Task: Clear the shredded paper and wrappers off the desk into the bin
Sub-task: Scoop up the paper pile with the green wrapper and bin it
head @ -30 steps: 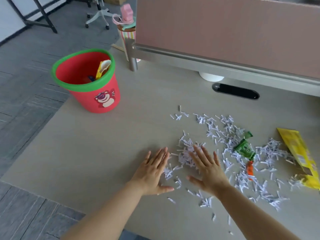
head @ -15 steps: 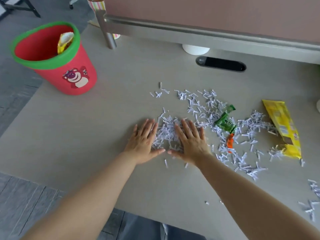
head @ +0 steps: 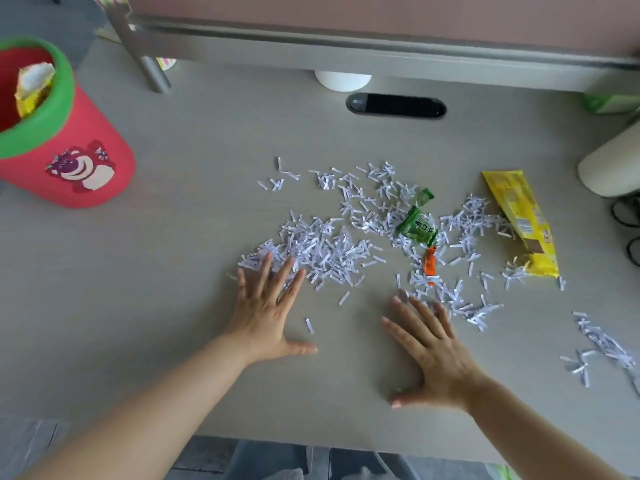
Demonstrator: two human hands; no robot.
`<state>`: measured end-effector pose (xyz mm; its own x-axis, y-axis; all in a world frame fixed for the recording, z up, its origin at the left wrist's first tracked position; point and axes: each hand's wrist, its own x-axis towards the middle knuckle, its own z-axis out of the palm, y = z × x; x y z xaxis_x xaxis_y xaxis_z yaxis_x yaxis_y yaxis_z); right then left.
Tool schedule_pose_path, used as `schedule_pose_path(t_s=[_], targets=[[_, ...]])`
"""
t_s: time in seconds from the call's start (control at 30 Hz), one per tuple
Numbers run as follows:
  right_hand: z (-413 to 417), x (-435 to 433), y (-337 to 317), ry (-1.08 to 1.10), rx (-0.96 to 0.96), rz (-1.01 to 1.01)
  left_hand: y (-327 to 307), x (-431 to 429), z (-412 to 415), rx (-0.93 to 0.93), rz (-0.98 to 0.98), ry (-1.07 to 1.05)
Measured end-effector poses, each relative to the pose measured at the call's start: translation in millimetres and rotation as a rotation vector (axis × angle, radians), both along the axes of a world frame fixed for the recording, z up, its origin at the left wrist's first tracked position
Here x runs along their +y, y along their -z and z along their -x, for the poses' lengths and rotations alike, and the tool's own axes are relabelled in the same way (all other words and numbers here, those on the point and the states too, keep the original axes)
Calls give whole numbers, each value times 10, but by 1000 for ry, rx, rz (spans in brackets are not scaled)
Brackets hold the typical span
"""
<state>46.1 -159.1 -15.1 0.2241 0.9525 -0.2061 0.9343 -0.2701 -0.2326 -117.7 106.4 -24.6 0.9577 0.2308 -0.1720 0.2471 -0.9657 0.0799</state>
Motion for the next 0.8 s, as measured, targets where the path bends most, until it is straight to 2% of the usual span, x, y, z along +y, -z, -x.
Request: schedule_pose_path(t_s=[0.13,0.43,0.6,0.67,0.8], targets=[[-7,-59,72,88,-19,-31,8,-193,-235,-7,54,-34],[-349,909,-45,222,-62,-145,-14,-135,-766,-158,95,-109],[-472,741,-231,336,-125,-395,-175,-33,-583,-268,-17,-146],[-471,423,-194,406,-132,-369,-156,56,-401,-204,-23,-200],[-366,-126,-22,610,-67,-64,-64,151,-275,18,5,-194]])
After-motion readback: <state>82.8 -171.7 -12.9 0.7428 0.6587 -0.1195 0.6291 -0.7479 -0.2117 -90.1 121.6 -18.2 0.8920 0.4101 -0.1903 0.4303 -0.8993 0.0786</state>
